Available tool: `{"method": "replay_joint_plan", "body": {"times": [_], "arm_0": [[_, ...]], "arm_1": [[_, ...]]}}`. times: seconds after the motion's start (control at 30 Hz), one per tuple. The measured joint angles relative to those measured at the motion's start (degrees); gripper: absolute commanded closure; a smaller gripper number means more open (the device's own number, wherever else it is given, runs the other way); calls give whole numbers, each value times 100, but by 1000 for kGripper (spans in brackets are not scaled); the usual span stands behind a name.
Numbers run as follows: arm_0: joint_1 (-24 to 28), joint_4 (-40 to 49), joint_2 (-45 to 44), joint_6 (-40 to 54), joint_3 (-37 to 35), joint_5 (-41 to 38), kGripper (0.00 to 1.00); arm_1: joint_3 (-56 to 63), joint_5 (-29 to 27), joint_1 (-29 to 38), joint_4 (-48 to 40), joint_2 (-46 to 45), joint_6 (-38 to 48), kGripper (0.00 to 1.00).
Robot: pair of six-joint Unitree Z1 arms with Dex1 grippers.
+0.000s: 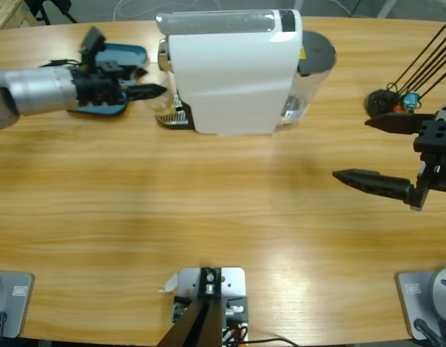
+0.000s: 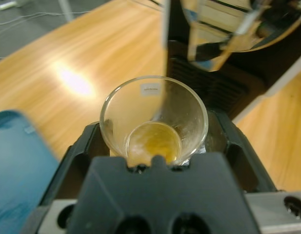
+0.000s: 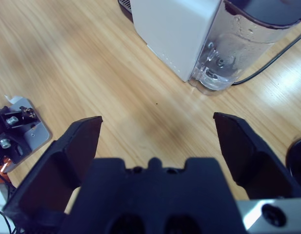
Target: Pour coffee
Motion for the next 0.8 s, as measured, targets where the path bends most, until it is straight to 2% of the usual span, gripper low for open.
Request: {"method": "replay_joint_plan", "body": {"times": [0.3, 0.5, 0.73, 0.8], "arm_0": [[969, 201, -990, 0, 488, 595, 754], [1624, 207, -931, -33, 472, 651, 750], [1805, 207, -401, -62, 212, 651, 745], [1806, 207, -279, -76, 115, 651, 623]], "arm_1": [[0, 0, 0, 0, 0, 0, 0], [0, 0, 0, 0, 0, 0, 0], [0, 0, 0, 0, 0, 0, 0], [0, 0, 0, 0, 0, 0, 0]]}}
